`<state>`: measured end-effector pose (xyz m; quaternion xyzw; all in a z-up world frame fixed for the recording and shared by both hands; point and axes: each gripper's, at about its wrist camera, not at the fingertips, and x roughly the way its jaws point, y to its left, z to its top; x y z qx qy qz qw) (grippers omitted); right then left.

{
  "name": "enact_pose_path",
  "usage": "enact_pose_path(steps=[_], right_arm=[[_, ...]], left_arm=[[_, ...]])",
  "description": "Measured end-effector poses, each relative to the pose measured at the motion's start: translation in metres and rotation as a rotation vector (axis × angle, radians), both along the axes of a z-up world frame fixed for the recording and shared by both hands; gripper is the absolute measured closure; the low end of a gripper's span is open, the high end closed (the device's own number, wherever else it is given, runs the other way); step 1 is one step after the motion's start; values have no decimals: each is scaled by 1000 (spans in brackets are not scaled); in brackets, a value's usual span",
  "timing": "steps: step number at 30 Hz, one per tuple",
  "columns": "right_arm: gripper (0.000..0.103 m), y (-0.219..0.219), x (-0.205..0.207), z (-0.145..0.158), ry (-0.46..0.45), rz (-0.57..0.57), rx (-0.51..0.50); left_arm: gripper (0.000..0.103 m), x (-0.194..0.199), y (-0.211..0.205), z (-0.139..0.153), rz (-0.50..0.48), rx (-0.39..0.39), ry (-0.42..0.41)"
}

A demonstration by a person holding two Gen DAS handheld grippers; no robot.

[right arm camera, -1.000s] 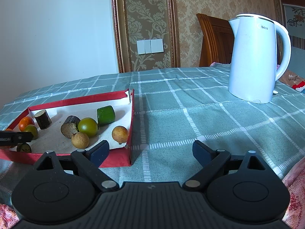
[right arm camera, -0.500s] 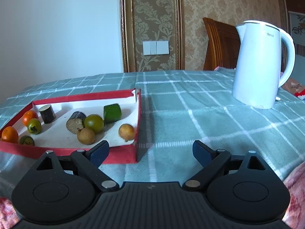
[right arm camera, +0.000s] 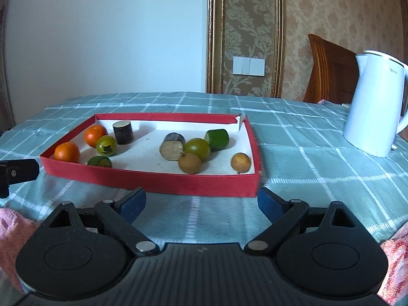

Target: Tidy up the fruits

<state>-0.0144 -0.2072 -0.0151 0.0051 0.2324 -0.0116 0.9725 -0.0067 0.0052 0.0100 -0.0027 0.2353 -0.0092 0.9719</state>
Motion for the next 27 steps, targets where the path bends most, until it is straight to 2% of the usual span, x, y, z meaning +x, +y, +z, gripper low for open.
enact_pose_path(steps=[5, 27], right_arm=[[8, 7, -2, 1, -2, 6, -20], [8, 18, 3, -1, 14, 38, -32]], left_arm=[[0, -3, 5, 4, 10, -25, -13], [0, -10, -3, 10, 29, 22, -41]])
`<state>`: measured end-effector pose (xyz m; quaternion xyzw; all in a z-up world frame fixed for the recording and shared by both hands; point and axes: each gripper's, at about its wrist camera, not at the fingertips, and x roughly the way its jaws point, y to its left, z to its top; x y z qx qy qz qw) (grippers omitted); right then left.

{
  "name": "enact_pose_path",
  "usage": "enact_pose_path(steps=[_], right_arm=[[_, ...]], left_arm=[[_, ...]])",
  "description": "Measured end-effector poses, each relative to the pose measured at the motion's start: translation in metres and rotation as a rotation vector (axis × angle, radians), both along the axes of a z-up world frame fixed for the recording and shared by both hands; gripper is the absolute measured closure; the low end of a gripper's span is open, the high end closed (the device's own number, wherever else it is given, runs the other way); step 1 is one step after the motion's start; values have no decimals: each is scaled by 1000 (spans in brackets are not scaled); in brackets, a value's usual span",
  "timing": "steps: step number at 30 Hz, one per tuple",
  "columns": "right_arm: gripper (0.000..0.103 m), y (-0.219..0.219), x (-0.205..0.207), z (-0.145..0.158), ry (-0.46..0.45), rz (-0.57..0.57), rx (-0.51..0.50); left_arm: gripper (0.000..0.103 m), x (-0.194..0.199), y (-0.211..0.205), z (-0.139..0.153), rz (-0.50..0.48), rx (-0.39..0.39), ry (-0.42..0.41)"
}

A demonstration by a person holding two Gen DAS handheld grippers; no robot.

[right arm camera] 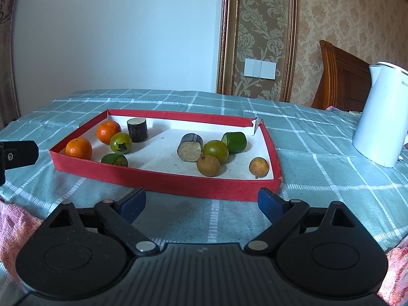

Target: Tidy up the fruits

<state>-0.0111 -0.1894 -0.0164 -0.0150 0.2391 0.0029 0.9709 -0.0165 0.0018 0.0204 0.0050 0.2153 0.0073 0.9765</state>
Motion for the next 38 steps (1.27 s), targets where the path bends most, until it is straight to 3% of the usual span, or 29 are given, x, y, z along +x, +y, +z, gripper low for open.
enact_pose_path(steps=[18, 27, 38], right_arm=[[8, 4, 4, -4, 11, 11, -16], [8, 5, 5, -3, 14, 14, -13], [8, 6, 9, -9, 49, 21, -11]], left_arm=[[0, -7, -6, 7, -27, 20, -39], [0, -4, -8, 6, -53, -3, -13], [0, 1, -17, -5, -62, 55, 7]])
